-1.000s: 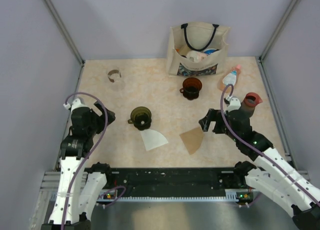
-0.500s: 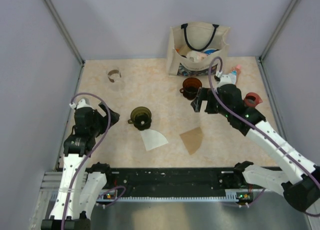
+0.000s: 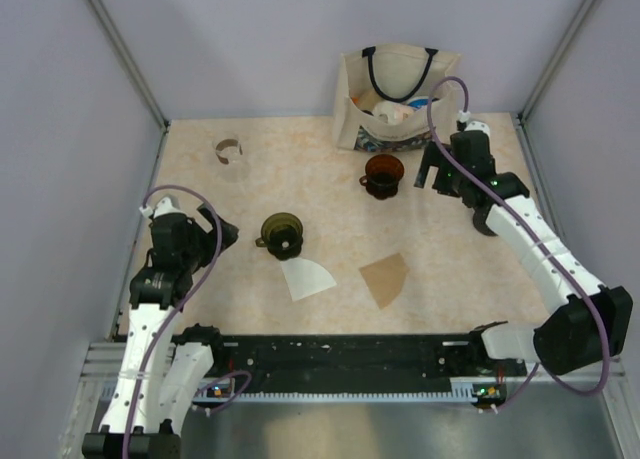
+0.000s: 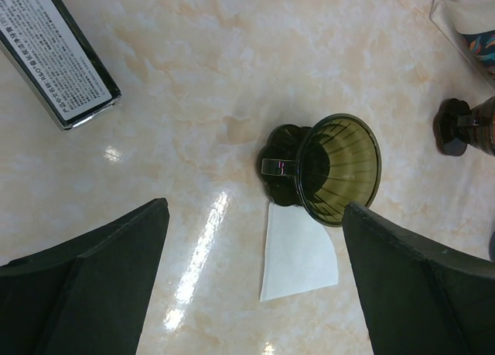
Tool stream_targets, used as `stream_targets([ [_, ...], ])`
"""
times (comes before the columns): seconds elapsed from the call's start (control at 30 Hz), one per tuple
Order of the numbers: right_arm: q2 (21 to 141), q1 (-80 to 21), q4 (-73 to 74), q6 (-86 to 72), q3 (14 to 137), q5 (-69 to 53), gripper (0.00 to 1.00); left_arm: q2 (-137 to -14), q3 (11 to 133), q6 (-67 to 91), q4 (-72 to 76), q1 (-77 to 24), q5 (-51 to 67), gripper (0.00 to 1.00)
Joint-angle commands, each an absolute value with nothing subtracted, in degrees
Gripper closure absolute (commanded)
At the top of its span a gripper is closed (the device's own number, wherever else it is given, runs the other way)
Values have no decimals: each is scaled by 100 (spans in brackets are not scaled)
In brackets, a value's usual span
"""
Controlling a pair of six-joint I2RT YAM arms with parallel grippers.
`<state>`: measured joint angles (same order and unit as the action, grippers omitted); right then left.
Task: Place the coffee filter in the dripper
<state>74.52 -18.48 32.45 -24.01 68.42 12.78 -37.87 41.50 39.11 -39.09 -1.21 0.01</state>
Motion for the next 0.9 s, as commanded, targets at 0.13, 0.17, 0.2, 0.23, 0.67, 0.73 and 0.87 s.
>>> stream_targets([
  [0.13, 6487, -1661, 3384, -2083, 6373, 275, 2, -4025, 4043, 3850, -3183, -123, 411, 1],
  [0.17, 6399, -1661, 3349, -2040, 6294, 107, 2, -4086, 4026, 3815, -3034, -114, 639, 1],
  [0.2, 6294, -1670, 3279, -2004, 6206, 27, 3, -4174, 4025, 3762, -2997, -114, 850, 2],
  [0.23, 6197, -1661, 3200, -1960, 6083, -252, 3, -4288, 3982, 3736, -2849, -123, 1000, 5],
  [0.67, 6029, -1661, 2786, -1819, 5414, -1230, 3, -4632, 2901, 3112, -1302, -554, 791, 23],
  [0.73, 6047, -1670, 2716, -1819, 5353, -1309, 3, -4553, 2839, 3129, -1336, -562, 449, 31],
  [0.87, 6056, -1661, 2593, -1916, 5212, -1362, 3, -4666, 2856, 3199, -1090, -562, 939, 31],
])
